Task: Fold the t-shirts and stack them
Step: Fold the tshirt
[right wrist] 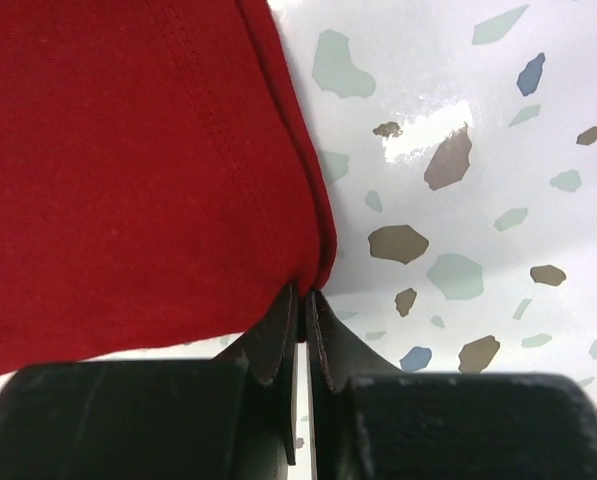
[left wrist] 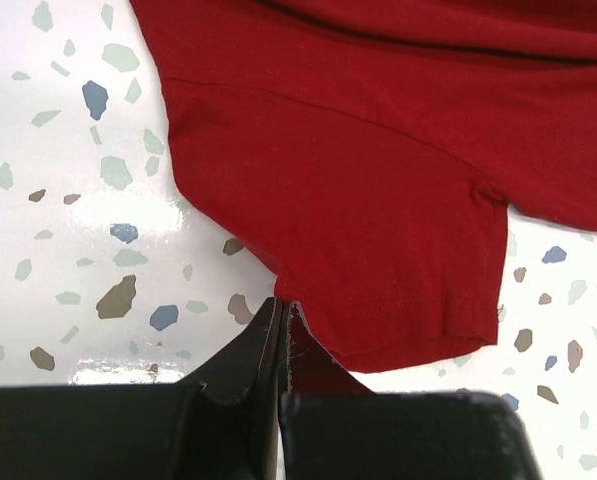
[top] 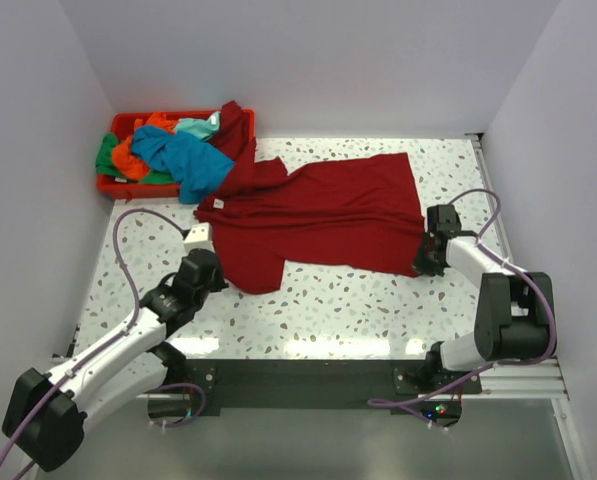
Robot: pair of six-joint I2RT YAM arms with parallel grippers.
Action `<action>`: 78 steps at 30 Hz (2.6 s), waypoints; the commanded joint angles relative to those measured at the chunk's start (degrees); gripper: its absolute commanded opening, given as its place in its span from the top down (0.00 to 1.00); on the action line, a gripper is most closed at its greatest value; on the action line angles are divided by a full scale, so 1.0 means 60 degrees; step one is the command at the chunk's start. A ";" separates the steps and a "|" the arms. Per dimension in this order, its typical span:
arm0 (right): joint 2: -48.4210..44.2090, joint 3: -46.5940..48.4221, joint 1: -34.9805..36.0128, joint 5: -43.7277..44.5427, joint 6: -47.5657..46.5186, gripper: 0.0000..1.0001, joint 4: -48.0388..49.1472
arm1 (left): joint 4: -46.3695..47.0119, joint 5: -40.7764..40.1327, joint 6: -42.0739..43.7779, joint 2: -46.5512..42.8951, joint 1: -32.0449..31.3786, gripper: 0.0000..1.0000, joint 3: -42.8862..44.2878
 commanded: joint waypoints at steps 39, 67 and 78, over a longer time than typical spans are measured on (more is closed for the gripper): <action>-0.5515 -0.0119 0.2452 0.0063 0.1416 1.00 -0.3657 | -0.5506 -0.0216 -0.2115 -0.4606 -0.1066 1.00 0.3123; -0.4038 0.0966 0.2481 -0.0084 0.1138 1.00 -0.2794 | -0.2755 0.0269 -0.1280 -0.2997 -0.1052 1.00 0.2655; -0.1916 0.2225 0.2321 0.0839 0.0771 1.00 -0.2223 | -0.1057 -0.1680 -0.0402 -0.1517 -0.1052 1.00 0.2685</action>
